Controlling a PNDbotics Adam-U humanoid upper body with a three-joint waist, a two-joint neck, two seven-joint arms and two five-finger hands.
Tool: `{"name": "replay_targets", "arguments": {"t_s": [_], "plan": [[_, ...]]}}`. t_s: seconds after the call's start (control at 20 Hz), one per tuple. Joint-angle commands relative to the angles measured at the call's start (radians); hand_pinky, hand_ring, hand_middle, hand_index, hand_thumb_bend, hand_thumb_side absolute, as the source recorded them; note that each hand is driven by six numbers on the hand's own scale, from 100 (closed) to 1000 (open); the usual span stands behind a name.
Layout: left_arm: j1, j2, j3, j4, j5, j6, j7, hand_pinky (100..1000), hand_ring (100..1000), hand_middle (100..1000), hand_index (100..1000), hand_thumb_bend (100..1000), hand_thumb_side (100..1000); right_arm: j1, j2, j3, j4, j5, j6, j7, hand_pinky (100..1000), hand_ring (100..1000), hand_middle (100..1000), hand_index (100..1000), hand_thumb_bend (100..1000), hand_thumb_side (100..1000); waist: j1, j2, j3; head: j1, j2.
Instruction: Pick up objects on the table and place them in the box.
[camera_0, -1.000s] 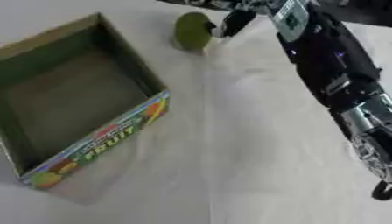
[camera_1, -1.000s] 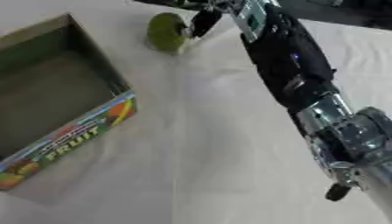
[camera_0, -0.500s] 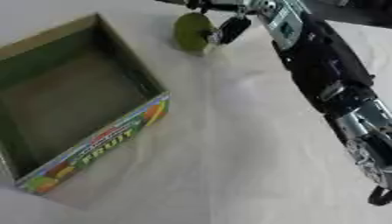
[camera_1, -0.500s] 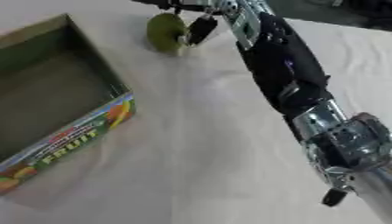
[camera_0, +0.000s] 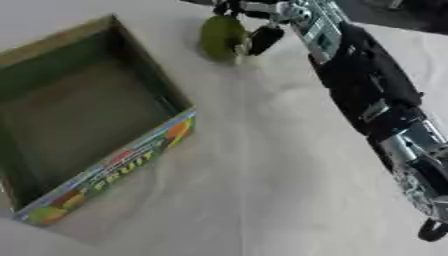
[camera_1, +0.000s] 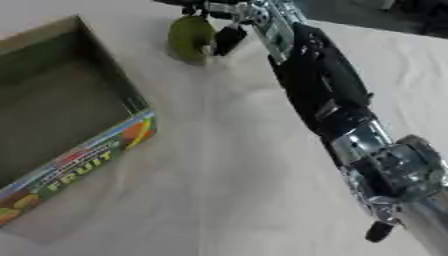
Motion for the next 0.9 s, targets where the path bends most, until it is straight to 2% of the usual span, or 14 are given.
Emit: {"name": "replay_targets", "arguments": {"t_s": [0.05,0.35,0.45,0.55,0.6,0.7,0.8,0.9], "plan": [[-0.011,0.019,0.014,-0.017,0.003,-0.001,-0.004,575,661,637,738,100,568,-0.012,-0.013,-0.003,-0.001,0.013,-0.009,0.007,964,916,940,1000,100,230,0.007,-0.018,0.004,-0.005,-0.017],[-0.013,0.018,0.015,-0.017,0.004,-0.001,-0.005,574,661,638,738,100,568,-0.005,-0.011,0.001,0.013,0.033,-0.019,0.022,961,916,935,1000,100,291,0.004,-0.015,0.007,-0.005,-0.018],[-0.013,0.018,0.015,-0.017,0.003,-0.001,-0.006,574,661,638,738,100,568,-0.003,-0.009,0.003,0.017,0.041,-0.024,0.026,953,911,909,1000,100,294,0.003,-0.014,0.007,-0.005,-0.016],[-0.013,0.019,0.015,-0.017,0.004,-0.001,-0.006,574,660,637,737,100,568,-0.002,-0.009,0.006,0.015,0.050,-0.030,0.021,939,897,851,991,100,246,0.004,-0.014,0.007,-0.005,-0.014],[-0.013,0.019,0.015,-0.017,0.004,-0.001,-0.006,574,660,637,737,100,568,0.000,-0.009,0.007,0.012,0.053,-0.034,0.016,928,885,807,955,100,214,0.004,-0.014,0.007,-0.004,-0.012],[-0.013,0.019,0.015,-0.017,0.003,-0.001,-0.006,574,660,637,737,100,568,0.004,-0.015,0.011,0.005,0.054,-0.041,0.003,922,880,790,940,100,218,0.004,-0.014,0.006,-0.003,-0.011],[-0.013,0.020,0.015,-0.017,0.004,-0.001,-0.006,574,660,637,737,100,568,0.010,-0.024,0.015,-0.009,0.056,-0.046,-0.018,876,827,643,838,100,239,0.004,-0.015,0.005,-0.003,-0.009],[-0.013,0.020,0.015,-0.017,0.004,-0.001,-0.006,574,660,637,737,100,568,0.015,-0.031,0.020,-0.024,0.062,-0.049,-0.055,853,797,583,787,100,249,0.004,-0.016,0.004,-0.003,-0.008]]}}
